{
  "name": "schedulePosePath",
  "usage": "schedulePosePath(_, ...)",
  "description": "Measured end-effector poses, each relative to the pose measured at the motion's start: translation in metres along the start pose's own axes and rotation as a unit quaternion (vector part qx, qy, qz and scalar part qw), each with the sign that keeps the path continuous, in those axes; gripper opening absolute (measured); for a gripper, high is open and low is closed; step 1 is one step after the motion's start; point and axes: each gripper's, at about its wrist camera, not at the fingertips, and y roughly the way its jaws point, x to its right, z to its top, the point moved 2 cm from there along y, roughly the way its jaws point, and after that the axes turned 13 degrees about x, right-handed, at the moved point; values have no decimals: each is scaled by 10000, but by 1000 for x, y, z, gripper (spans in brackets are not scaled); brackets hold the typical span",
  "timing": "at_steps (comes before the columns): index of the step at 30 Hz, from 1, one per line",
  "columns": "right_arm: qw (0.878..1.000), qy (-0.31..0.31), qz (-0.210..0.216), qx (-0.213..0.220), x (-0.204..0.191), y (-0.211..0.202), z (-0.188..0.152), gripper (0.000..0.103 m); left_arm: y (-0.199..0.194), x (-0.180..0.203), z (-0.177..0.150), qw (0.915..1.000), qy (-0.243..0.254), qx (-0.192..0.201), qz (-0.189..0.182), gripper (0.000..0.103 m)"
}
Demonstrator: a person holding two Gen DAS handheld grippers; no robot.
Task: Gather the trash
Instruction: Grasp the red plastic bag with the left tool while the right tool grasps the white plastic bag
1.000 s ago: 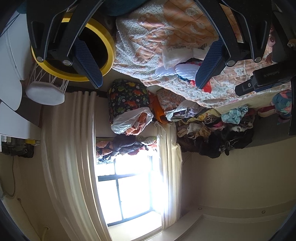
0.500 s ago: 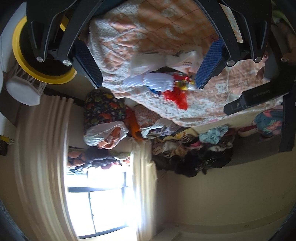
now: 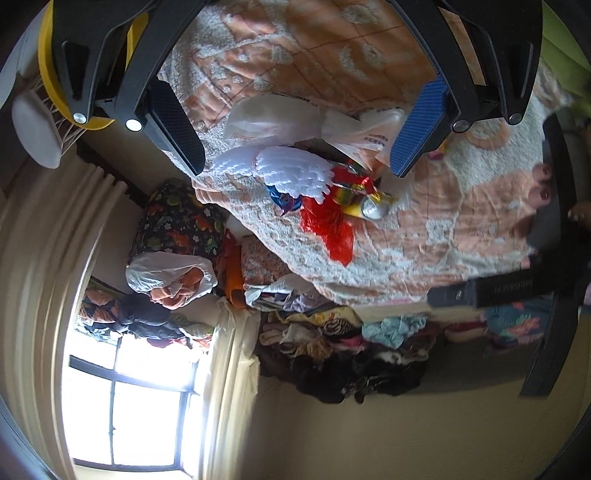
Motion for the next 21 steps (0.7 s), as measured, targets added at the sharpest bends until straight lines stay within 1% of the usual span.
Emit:
schedulePosePath(6,9985,-434,128,-322,2,28,-6,97,44,19,6,9992,29,-350,-189,92)
schedulePosePath(11,9971,-544,214,-478,6,47,-10,96,91,37,3,9947,150,-909,-452,92)
schedulePosePath(13,9958,-610,245,-641,7,57,-13,96,109,43,0,9924,250,-1111,-477,92)
schedulePosePath(16,9943,-744,288,-711,6,67,-16,95,132,47,-7,9881,255,-1409,-553,92)
schedulePosePath(17,9936,-766,316,-765,6,71,-18,94,139,48,-10,9867,285,-1501,-551,92)
schedulePosePath(18,9930,-779,340,-819,6,75,-19,87,147,49,-12,9851,300,-1604,-550,92)
schedulePosePath(19,9924,-770,384,-878,6,78,-20,84,154,49,-13,9831,283,-1721,-559,92)
schedulePosePath(21,9914,-679,499,-1002,8,84,-23,71,167,47,-18,9801,197,-1910,-506,92)
